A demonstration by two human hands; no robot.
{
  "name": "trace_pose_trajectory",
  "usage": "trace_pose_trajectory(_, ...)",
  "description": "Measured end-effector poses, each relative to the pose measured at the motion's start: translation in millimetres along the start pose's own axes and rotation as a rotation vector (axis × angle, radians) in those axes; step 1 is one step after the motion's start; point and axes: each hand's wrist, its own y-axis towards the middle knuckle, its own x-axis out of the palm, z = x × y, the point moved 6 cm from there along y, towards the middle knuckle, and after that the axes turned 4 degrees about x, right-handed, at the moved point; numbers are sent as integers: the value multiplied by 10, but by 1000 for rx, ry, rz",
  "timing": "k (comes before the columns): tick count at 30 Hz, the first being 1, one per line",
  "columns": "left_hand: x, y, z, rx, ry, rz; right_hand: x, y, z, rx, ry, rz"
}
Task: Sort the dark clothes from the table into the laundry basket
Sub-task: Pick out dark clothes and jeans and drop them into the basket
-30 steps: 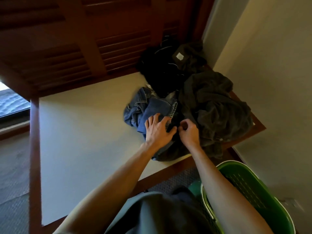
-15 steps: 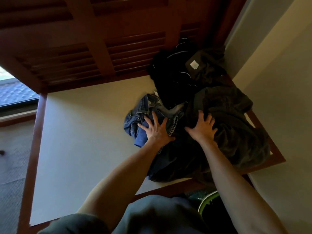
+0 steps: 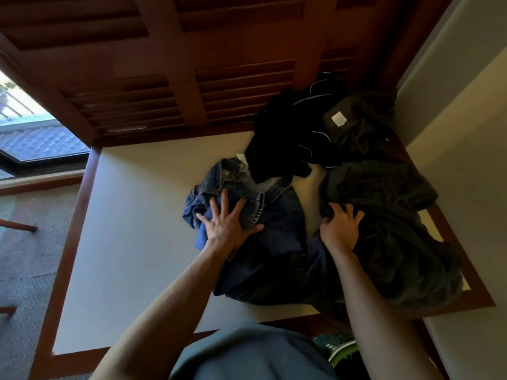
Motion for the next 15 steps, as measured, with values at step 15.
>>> trace_pose_trajectory(15, -399, -358, -1962, 88, 116, -46, 581, -626, -630, -90, 16, -200)
